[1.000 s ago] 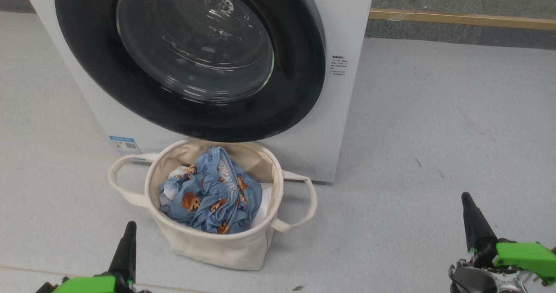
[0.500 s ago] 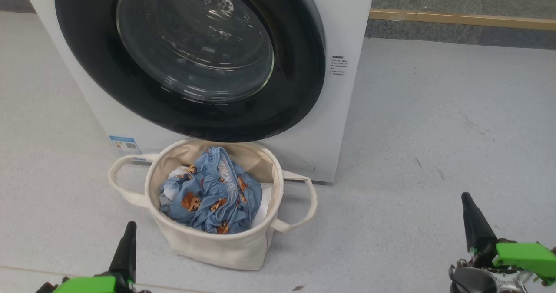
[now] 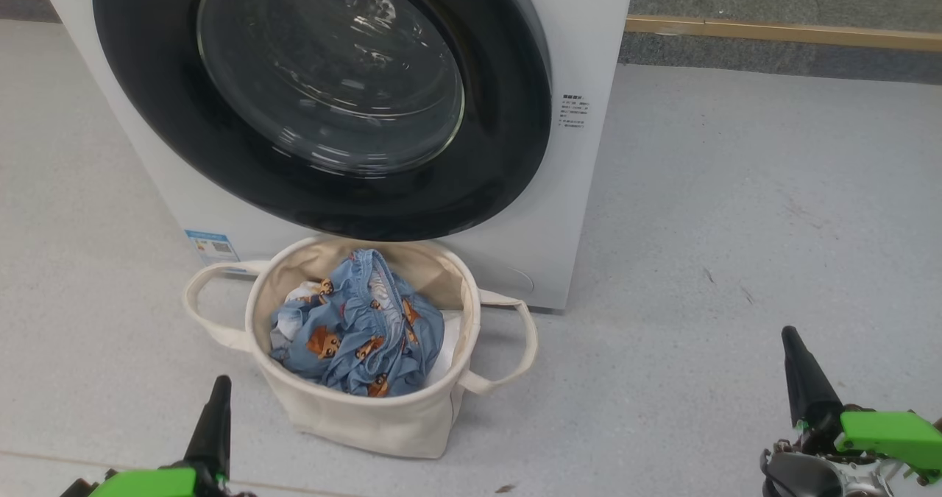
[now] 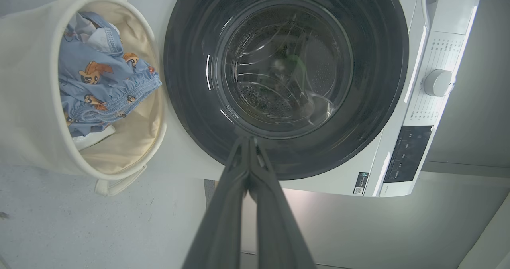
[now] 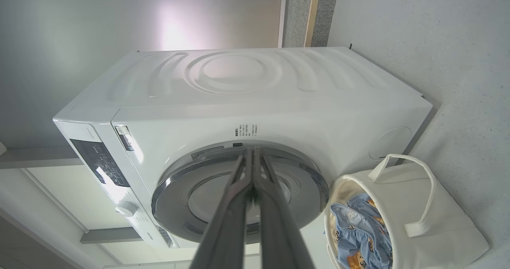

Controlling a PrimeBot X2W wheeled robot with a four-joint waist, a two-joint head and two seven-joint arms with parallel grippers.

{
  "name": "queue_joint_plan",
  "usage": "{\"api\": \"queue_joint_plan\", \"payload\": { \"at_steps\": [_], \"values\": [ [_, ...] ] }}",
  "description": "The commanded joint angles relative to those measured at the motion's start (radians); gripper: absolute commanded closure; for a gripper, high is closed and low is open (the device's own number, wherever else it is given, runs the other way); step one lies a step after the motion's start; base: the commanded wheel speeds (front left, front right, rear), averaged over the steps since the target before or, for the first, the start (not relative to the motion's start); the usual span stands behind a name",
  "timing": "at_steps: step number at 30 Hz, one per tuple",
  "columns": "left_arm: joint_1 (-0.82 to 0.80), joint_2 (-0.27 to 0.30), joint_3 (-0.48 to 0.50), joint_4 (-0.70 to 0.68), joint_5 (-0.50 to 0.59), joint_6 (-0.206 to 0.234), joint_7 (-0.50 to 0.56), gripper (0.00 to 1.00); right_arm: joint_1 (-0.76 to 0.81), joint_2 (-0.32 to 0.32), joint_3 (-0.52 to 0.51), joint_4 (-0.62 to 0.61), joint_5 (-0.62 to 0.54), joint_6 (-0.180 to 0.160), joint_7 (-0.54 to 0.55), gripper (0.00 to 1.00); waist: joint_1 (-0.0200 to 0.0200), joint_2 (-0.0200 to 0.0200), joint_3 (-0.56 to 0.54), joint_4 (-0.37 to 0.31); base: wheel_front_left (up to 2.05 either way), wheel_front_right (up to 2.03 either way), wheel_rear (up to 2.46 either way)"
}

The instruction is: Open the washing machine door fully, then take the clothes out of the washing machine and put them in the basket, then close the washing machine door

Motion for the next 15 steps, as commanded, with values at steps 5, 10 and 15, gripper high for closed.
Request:
{"api": "queue_joint_plan", "payload": {
  "at_steps": [5,10,15],
  "values": [
    [-0.045,0.006,0.034,-0.037,-0.003,-0.007,0.008,1.0,-0.016,-0.005,0.019,-0.04,0.005,0.0,0.009,1.0,0.0,0.0,0.0,0.0,0.0,0.0,0.0],
    [-0.045,0.006,0.034,-0.037,-0.003,-0.007,0.008,1.0,-0.016,-0.005,0.019,-0.04,0.005,0.0,0.009,1.0,0.0,0.0,0.0,0.0,0.0,0.0,0.0],
    [-0.045,0.006,0.034,-0.037,-0.003,-0.007,0.008,1.0,-0.016,-0.005,0.019,-0.04,0.005,0.0,0.009,1.0,0.0,0.0,0.0,0.0,0.0,0.0,0.0]
  ]
}}
